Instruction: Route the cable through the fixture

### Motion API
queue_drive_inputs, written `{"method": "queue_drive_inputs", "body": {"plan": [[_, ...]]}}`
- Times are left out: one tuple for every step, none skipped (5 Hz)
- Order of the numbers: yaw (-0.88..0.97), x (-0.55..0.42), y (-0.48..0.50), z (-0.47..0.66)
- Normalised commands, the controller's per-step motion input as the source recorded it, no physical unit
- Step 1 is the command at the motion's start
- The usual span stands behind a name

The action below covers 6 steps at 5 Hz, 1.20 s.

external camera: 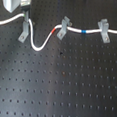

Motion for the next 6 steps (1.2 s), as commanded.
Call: {"method": "queue_drive_inputs", "body": {"plan": [[0.05, -0.139, -0.044, 0.27], [-0.02, -0.075, -0.140, 0.22], [0.00, -0.229, -0.082, 0.14], [0.00, -0.330, -0.100, 0.14], [-0.30, -0.188, -0.109, 0.14], [-0.42, -0.074, -0.035, 0.11]]}}
